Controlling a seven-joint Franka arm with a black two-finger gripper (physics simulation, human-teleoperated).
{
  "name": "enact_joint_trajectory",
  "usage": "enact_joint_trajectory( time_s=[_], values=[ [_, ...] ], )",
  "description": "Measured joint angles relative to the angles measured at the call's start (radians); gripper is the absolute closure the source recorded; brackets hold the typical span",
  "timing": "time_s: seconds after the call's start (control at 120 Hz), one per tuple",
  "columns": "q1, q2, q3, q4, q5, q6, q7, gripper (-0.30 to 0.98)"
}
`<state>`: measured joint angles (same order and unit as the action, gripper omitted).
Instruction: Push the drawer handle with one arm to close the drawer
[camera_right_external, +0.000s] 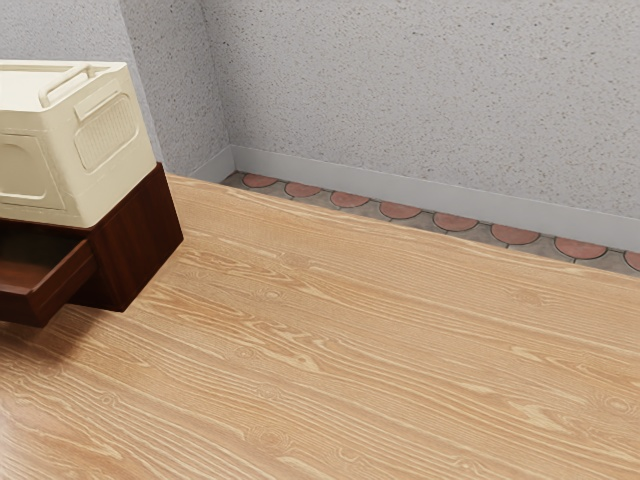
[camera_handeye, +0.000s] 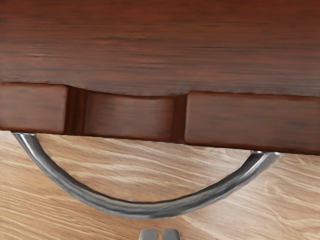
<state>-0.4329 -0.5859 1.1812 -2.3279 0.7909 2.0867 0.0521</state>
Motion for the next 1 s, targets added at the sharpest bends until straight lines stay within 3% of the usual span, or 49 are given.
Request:
enact_joint_trajectory(
  time_s=[0.417,1.0],
  values=[
    [-0.074,0.006,0.082,0.006,0.109,0.100,-0.010,0.80],
    [-0.392,0.025,0.307,0.171,0.137,0.124,-0.031,0.79]
  ],
)
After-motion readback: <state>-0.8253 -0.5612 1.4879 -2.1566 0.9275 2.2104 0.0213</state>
